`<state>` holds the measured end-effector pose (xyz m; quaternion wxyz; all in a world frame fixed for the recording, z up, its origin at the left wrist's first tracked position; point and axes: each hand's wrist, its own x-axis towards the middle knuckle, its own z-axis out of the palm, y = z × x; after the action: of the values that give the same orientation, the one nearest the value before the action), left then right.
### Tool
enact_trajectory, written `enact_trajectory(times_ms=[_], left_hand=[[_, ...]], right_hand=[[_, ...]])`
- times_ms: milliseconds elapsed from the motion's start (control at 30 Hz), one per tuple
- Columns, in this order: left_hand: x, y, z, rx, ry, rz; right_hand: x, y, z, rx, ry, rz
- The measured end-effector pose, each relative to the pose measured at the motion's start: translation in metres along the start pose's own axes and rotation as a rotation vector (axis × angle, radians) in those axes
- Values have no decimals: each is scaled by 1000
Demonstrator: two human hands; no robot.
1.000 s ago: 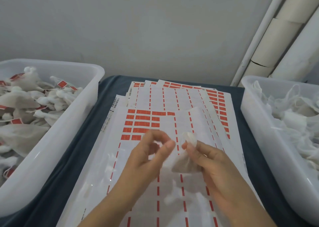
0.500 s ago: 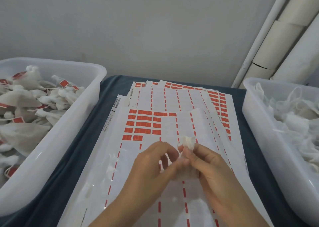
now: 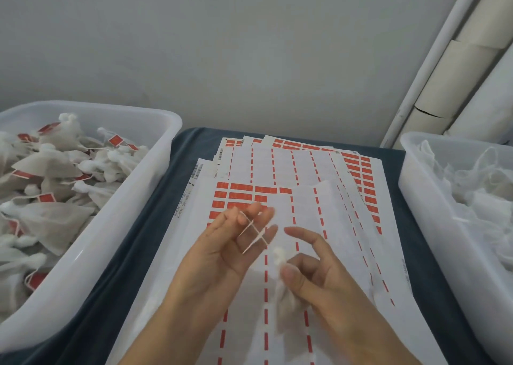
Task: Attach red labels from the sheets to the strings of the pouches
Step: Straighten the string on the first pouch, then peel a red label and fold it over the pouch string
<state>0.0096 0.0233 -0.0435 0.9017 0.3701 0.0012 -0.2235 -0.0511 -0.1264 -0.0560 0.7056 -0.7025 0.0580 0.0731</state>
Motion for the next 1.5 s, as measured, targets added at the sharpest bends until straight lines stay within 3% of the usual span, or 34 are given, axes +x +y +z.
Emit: enact_trajectory(times_ms=[33, 100, 200, 300, 400, 467, 533, 800, 900, 967, 1033, 1133, 1333, 1500], left_hand=[[1, 1, 0, -124, 36, -13], [1, 1, 0, -123, 70, 24], [3, 6, -3, 274, 175, 283], [10, 10, -4, 655, 326, 461], [29, 0, -9, 1109, 362, 447], [44, -9, -18, 1341, 342, 382], [55, -17, -28, 1466, 323, 321], [65, -21, -37, 1628, 281, 284], [63, -23, -38, 1577, 285, 293], [63, -24, -37, 1517, 293, 273], [64, -24, -34, 1492, 291, 255], [66, -24, -35, 1473, 262, 269], [68, -24, -39, 1471, 279, 345], [71, -28, -39, 1521, 293, 379]], right_hand=[[2, 1, 3, -22, -11, -5], [5, 4, 8, -55, -33, 16], [7, 7, 8, -175, 16, 61], [13, 6, -11, -573, 346, -13], [28, 1, -41, -996, 539, 156], [40, -2, -53, -958, 517, 269], [52, -3, -54, -889, 487, 255], [93, -19, -26, -1038, 377, 278], [95, -32, -40, -775, 401, 330], [93, -39, -51, -417, 334, 341], [92, -43, -54, -238, 232, 337], [97, -37, -46, -280, 150, 317], [102, -23, -38, -202, 204, 290], [99, -20, -43, -189, 47, 247]])
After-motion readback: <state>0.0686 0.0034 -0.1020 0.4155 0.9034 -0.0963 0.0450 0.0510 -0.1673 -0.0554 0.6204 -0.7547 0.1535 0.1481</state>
